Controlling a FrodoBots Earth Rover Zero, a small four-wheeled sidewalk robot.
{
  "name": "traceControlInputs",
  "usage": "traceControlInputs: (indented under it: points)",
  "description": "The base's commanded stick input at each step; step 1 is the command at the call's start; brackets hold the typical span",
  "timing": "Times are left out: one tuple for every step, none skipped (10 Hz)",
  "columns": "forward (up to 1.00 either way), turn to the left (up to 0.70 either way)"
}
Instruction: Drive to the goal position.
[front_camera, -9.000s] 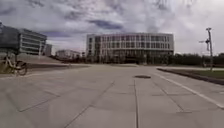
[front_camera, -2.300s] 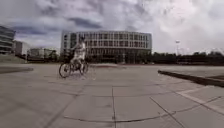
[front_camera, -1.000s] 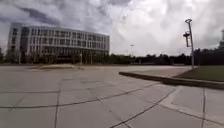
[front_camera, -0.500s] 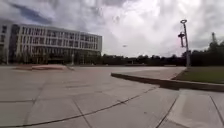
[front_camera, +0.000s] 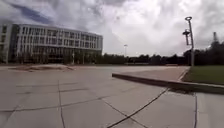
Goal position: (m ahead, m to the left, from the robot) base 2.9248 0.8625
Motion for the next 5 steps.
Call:
traceControlInputs:
  points:
    - [1.00, 0.01]
    - [1.00, 0.12]
    - [1.00, 0.22]
    - [1.00, 0.32]
    - [1.00, 0.40]
